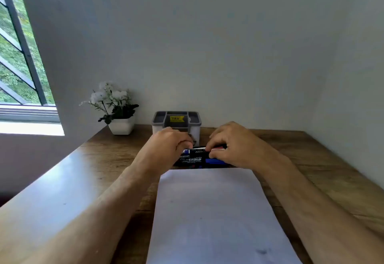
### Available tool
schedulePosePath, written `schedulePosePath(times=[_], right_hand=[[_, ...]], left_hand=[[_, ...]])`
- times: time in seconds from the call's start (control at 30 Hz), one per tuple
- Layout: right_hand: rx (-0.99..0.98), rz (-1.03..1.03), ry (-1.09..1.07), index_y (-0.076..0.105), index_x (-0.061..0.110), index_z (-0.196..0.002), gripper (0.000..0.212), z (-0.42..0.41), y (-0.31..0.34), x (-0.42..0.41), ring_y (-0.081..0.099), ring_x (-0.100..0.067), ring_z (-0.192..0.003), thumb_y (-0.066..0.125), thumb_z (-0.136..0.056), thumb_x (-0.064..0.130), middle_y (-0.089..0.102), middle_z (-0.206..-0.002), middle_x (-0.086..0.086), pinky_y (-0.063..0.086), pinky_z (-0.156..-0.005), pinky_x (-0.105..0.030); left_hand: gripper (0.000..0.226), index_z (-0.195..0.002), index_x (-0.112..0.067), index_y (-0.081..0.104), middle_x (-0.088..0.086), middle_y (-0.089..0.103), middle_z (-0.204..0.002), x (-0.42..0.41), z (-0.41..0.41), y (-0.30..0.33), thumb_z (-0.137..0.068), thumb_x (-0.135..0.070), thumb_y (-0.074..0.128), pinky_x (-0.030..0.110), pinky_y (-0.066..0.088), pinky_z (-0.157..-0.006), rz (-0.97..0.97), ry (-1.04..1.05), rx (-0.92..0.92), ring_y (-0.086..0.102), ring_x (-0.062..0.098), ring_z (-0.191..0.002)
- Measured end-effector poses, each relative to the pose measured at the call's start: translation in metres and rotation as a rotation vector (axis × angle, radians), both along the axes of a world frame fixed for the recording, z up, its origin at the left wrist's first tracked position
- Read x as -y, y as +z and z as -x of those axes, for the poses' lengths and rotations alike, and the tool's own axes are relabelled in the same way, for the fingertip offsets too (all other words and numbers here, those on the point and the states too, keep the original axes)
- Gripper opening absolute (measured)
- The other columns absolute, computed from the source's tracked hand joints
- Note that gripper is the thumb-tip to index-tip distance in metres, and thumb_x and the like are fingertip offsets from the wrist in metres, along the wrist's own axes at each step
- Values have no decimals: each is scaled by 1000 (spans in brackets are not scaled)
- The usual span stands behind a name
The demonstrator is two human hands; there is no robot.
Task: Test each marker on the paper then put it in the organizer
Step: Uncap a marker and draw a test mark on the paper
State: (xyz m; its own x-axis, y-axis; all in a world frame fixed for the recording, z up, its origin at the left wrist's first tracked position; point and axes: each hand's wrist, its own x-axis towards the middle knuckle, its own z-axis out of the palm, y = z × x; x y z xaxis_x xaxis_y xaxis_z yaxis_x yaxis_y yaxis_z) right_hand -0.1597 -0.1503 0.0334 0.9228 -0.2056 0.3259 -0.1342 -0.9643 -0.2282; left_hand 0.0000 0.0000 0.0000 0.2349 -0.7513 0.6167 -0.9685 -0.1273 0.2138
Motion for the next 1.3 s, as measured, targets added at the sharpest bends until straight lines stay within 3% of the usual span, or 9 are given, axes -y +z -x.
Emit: schedulePosePath(times=[0.13, 0.27, 0.37, 0.63, 0.93, 1.17, 1.3], right_hand=[[-94, 115, -53, 75, 35, -107, 23, -5, -11, 0, 44, -8, -112, 70, -84, 35, 63, -116, 14, 43, -92, -31], [-138, 170, -80, 72, 37, -113, 32, -7, -17, 2, 41, -11, -116, 69, -81, 40, 60, -123, 11, 43, -99, -37], [-139, 178, -74, 70, 37, -115, 34, -9, -19, 2, 41, -11, -119, 69, -81, 41, 59, -125, 10, 43, -100, -37], [-129, 194, -71, 69, 36, -113, 26, -11, -23, 4, 42, -13, -119, 66, -87, 37, 59, -122, 9, 44, -100, -39], [-82, 116, -103, 64, 34, -100, 11, -8, -26, 1, 42, -8, -112, 62, -90, 35, 55, -111, 12, 44, -95, -32], [-39, 93, -99, 67, 34, -99, 11, -9, -27, 3, 43, -8, -110, 63, -89, 36, 55, -111, 12, 44, -95, -32], [28, 46, -75, 67, 34, -101, 13, -6, -27, 2, 45, -7, -109, 64, -88, 35, 57, -110, 11, 44, -95, -32]], left_hand=[[20, -99, -22, 76, -10, 72, -96, 4, 3, -3, -97, -21, 56, 3, 34, -70, -53, 14, -15, 44, -2, -82], [20, -103, -24, 75, -10, 72, -100, 2, 3, -5, -96, -25, 57, 10, 35, -75, -68, 24, -11, 45, 0, -88], [23, -112, -31, 71, -14, 68, -106, -1, 3, -7, -92, -31, 61, 23, 45, -87, -125, 42, 12, 48, 5, -101], [24, -109, -35, 71, -19, 66, -104, -1, 7, -5, -86, -41, 68, 26, 46, -88, -172, 45, 24, 47, 3, -99], [27, -112, -37, 69, -15, 65, -109, 5, 4, -7, -87, -46, 66, 32, 48, -91, -266, 71, 70, 50, 5, -104], [24, -111, -35, 72, -13, 68, -106, 6, 6, -7, -89, -43, 64, 33, 50, -88, -229, 86, 106, 54, 8, -102], [21, -102, -34, 74, -16, 71, -95, 2, 10, -2, -87, -45, 64, 25, 53, -75, -197, 124, 60, 60, 2, -84]])
